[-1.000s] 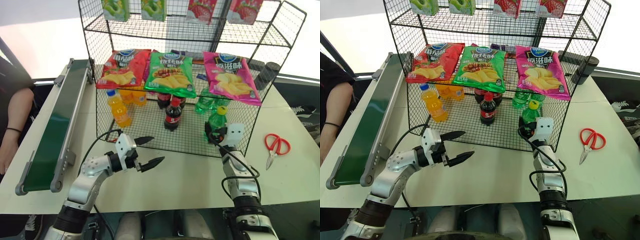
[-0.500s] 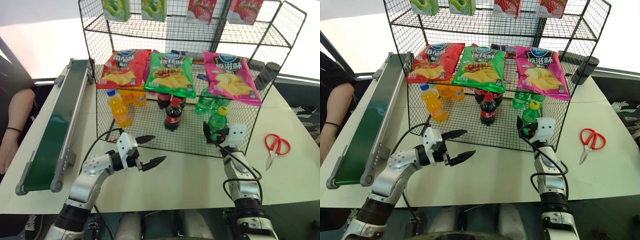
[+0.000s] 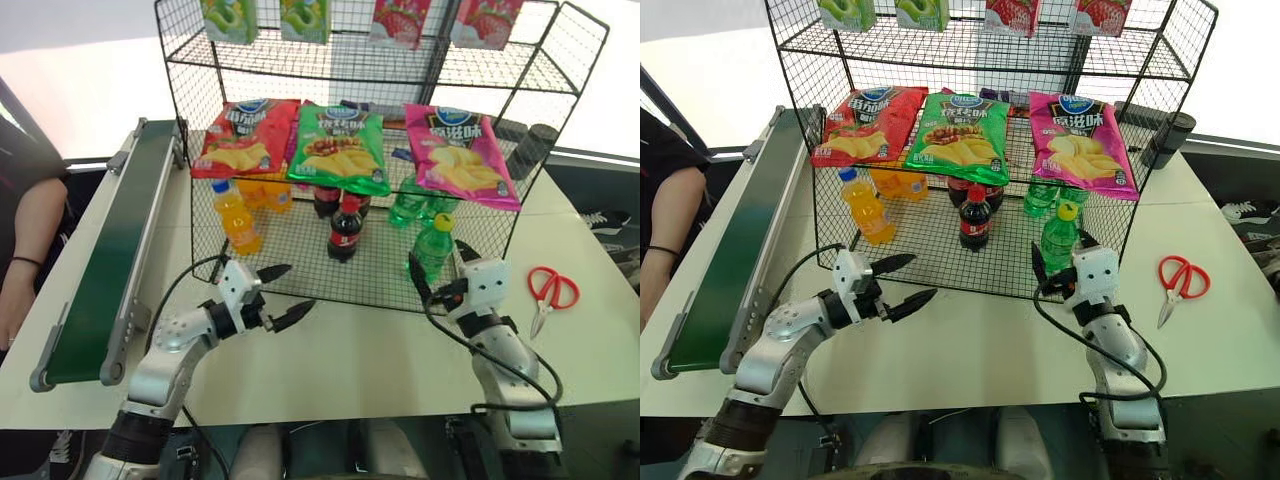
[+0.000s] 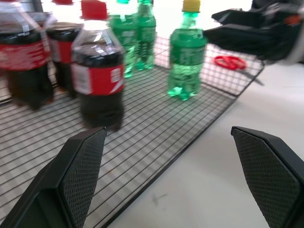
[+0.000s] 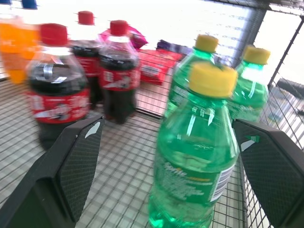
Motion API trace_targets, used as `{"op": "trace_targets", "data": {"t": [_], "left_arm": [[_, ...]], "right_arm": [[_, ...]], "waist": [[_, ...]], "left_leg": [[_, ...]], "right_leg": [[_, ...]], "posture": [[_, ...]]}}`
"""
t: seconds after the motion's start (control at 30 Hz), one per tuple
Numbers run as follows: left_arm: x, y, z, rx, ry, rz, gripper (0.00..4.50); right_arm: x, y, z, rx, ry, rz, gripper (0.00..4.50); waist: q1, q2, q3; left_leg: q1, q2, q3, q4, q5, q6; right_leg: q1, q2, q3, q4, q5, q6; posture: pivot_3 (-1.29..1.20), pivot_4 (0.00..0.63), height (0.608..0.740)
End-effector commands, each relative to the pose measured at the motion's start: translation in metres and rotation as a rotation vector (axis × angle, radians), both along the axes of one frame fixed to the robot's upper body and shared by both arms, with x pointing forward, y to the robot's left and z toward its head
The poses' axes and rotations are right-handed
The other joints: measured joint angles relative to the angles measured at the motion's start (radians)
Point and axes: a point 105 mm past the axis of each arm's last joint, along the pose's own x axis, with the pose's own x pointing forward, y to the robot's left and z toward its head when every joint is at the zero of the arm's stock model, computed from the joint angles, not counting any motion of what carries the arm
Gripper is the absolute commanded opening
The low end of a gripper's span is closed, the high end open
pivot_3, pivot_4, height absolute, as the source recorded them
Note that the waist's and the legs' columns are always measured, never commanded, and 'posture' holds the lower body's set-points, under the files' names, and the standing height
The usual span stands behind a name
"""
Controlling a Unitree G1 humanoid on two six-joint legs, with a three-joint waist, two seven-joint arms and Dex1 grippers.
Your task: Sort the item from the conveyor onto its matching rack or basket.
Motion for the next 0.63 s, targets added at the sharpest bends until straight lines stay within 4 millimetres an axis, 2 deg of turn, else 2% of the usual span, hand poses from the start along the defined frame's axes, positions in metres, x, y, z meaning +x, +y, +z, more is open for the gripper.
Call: {"op": "trace_targets", "data": {"t": [0.03, 0.2, 0.33, 0.43, 0.63], "left_arm": [[0.003, 0.03, 0.0, 0.053, -0.012, 0.089, 4.5], [-0.001, 0.063, -0.01, 0.13, 0.014, 0.162, 4.5], [-0.006, 0.081, -0.014, 0.166, 0.029, 0.199, 4.5], [-0.009, 0.087, -0.014, 0.167, 0.022, 0.214, 4.5], [-0.014, 0.086, -0.016, 0.16, 0.02, 0.212, 4.5]], "right_arm": [[-0.022, 0.001, 0.018, 0.003, -0.021, 0.076, 4.48], [-0.052, -0.011, 0.002, -0.038, 0.088, 0.146, 4.48], [-0.066, -0.028, -0.003, -0.041, 0.147, 0.147, 4.48], [-0.069, -0.037, -0.005, -0.042, 0.172, 0.139, 4.48], [-0.066, -0.046, -0.004, -0.049, 0.175, 0.119, 4.48]], "waist": [[0.0, 0.0, 0.0], [0.003, 0.0, 0.0], [0.002, -0.001, 0.0], [0.001, -0.001, 0.0], [0.002, -0.001, 0.0]], "left_leg": [[0.0, 0.0, 0.0, 0.0, 0.0, 0.0], [0.006, 0.0, 0.0, -0.001, 0.0, 0.0], [0.009, 0.0, 0.001, -0.003, 0.0, 0.0], [0.009, 0.0, 0.002, -0.003, 0.0, 0.0], [0.01, 0.0, 0.002, -0.003, 0.0, 0.0]], "right_leg": [[0.0, 0.0, 0.0, 0.0, 0.0, 0.0], [0.006, 0.0, 0.0, -0.002, 0.0, 0.0], [0.007, -0.001, 0.0, -0.002, -0.001, -0.002], [0.007, -0.001, 0.001, -0.001, -0.002, -0.003], [0.007, -0.002, 0.001, -0.001, -0.002, -0.003]], "posture": [[0.0, 0.15, 0.74], [0.0, 0.15, 0.74], [0.0, 0.15, 0.74], [0.0, 0.15, 0.74], [0.0, 0.15, 0.74]]}}
